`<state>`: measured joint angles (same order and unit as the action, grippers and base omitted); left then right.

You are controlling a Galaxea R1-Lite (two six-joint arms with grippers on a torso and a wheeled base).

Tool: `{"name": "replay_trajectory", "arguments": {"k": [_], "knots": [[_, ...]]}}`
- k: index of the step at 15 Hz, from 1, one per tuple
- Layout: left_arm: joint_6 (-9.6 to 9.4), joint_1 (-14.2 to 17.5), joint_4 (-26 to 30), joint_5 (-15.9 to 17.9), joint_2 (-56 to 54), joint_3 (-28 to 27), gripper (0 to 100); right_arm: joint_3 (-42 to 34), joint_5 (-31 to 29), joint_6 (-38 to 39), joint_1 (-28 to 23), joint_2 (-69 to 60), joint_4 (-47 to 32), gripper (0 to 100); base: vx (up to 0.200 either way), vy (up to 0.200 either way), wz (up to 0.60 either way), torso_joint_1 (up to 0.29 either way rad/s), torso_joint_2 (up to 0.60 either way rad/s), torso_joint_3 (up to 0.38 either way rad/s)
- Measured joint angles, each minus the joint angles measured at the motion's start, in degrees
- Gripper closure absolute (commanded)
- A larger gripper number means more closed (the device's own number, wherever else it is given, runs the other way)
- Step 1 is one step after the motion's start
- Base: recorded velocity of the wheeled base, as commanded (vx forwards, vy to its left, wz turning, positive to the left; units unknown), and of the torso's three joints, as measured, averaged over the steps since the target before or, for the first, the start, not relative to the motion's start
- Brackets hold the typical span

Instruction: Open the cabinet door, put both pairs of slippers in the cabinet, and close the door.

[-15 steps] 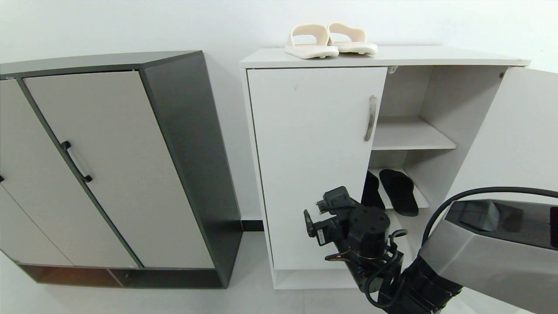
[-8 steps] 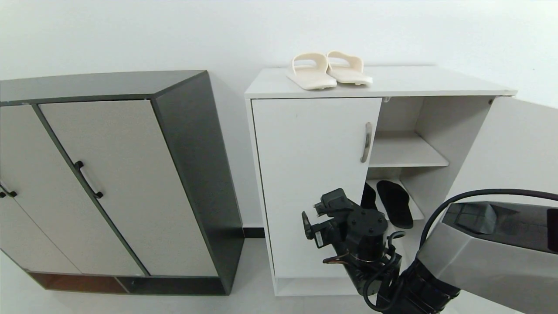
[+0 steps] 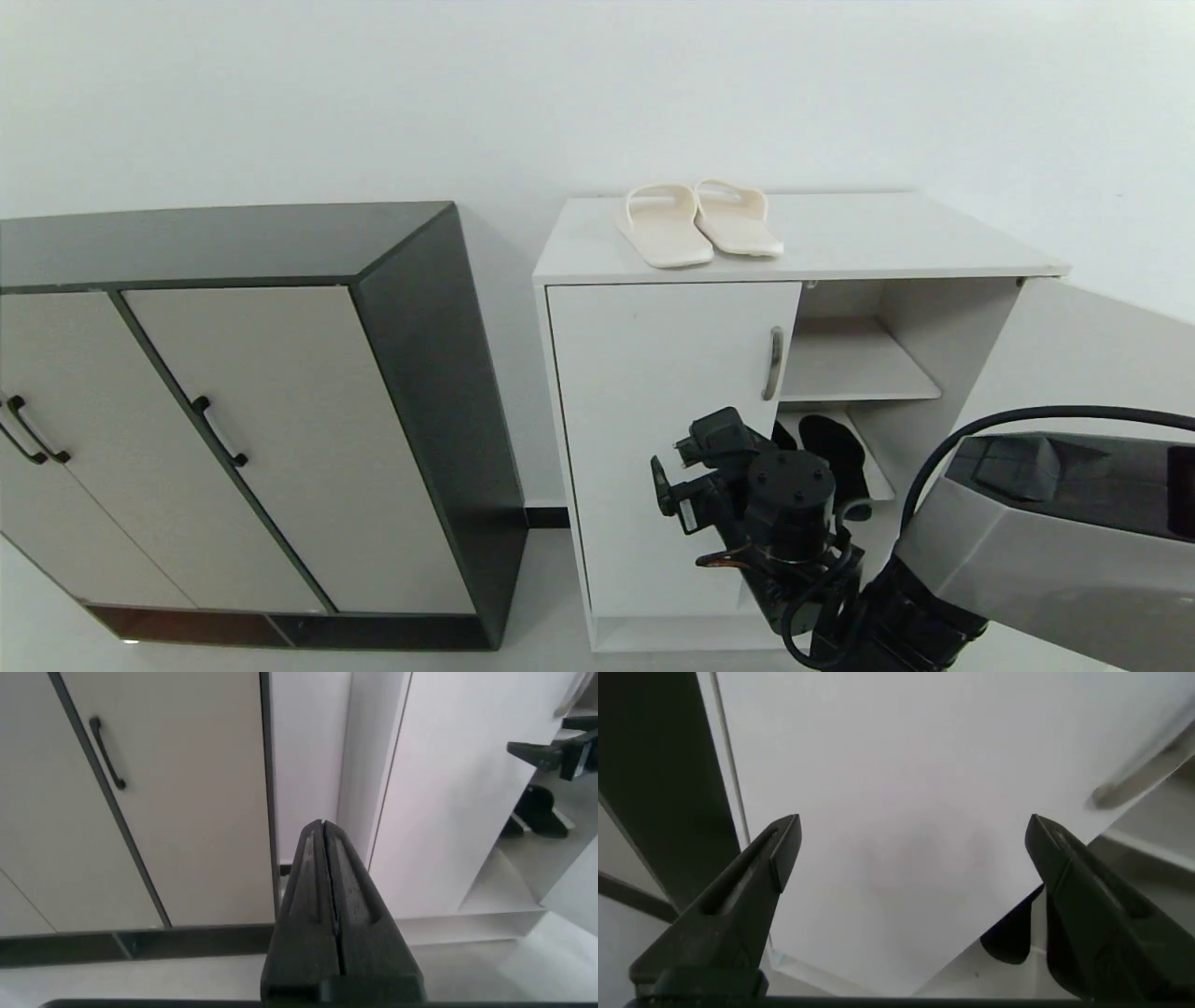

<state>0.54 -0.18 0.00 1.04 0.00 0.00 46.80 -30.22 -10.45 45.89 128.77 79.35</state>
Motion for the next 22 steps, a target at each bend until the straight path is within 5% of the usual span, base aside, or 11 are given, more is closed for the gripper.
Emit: {"name": "replay_trajectory", "arguments": {"k": [10, 18, 22], "knots": [[0.01, 0.0, 0.0, 0.0, 0.0, 0.0, 100, -0.2, 0.0, 0.0, -0.1, 0.0, 0.3, 0, 0.000, 0.000, 0.00, 0.206, -0.51, -0.311], [0.06, 0.0, 0.0, -0.1, 0.0, 0.0, 100, -2.4, 3.9, -6.7, -0.8, 1.4, 9.8, 0, 0.000, 0.000, 0.00, 0.130, -0.30, -0.170], [-0.22, 0.0, 0.0, -0.1, 0.0, 0.0, 100, -1.3, 3.8, -5.3, -0.4, -2.5, 0.2, 0, 0.000, 0.000, 0.00, 0.000, 0.00, 0.000]]}}
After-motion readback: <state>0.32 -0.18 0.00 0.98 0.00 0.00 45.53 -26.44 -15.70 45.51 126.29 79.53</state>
